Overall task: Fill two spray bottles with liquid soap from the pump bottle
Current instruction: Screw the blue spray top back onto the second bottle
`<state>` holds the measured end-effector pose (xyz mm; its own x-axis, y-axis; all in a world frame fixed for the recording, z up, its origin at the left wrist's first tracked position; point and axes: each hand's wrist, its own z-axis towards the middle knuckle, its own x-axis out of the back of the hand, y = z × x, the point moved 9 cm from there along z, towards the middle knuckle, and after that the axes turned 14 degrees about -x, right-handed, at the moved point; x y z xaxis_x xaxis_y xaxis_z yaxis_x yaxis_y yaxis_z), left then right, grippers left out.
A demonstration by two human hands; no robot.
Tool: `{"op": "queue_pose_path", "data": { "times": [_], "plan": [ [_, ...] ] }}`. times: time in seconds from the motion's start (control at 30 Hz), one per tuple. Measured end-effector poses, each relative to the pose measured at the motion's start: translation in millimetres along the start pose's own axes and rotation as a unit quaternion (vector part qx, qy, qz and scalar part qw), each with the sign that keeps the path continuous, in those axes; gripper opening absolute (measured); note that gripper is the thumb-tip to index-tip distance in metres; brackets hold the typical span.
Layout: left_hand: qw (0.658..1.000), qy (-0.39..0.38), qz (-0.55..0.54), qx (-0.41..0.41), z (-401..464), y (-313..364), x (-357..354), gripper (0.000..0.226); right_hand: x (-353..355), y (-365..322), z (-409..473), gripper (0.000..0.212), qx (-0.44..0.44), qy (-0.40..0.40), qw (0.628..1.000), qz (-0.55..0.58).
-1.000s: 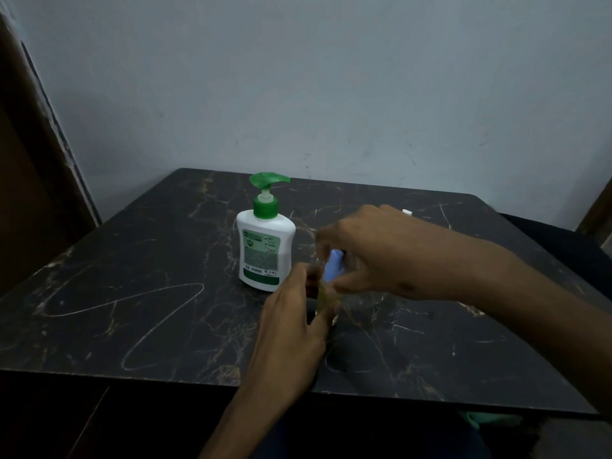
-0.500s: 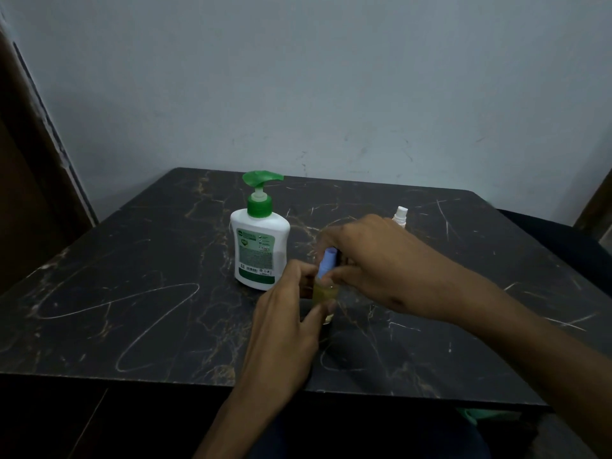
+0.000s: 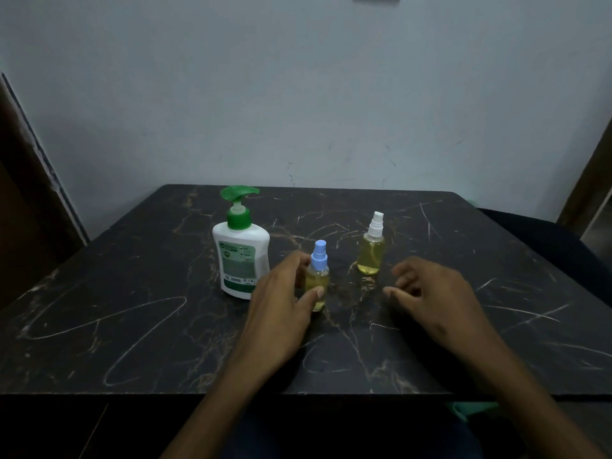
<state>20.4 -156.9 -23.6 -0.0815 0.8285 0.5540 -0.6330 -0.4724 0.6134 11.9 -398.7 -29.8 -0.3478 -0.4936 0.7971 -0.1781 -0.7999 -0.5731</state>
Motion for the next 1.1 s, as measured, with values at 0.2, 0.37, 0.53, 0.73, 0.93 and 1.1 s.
{"op": "queue_pose_path", "data": {
  "times": [0.2, 0.37, 0.53, 0.73, 0.93, 1.1],
  "plan": [
    [0.999, -0.021, 0.015, 0.019, 44, -16, -22, 0.028, -14, 1, 46, 0.05, -0.025, -0.036, 0.998, 0.034],
    [0.999, -0.019, 0.026, 0.022, 73, -26, -35, 0.024, -31, -15, 65, 0.04, -0.001, -0.053, 0.998, 0.038],
    [0.999, -0.021, 0.013, 0.035, 91, -31, -45, 0.031, -39, -31, 73, 0.036, 0.028, -0.044, 0.998, 0.045],
    [0.999, -0.014, 0.01, 0.041, 99, -36, -51, 0.038, -45, -36, 80, 0.037, 0.043, -0.033, 0.997, 0.053],
    [0.999, -0.009, 0.009, 0.049, 100, -38, -54, 0.043, -44, -35, 79, 0.043, 0.051, -0.023, 0.997, 0.061],
    [0.996, -0.033, 0.062, 0.058, 91, -34, -51, 0.063, -42, -30, 75, 0.052, 0.038, -0.033, 0.995, 0.081]
  ]
}}
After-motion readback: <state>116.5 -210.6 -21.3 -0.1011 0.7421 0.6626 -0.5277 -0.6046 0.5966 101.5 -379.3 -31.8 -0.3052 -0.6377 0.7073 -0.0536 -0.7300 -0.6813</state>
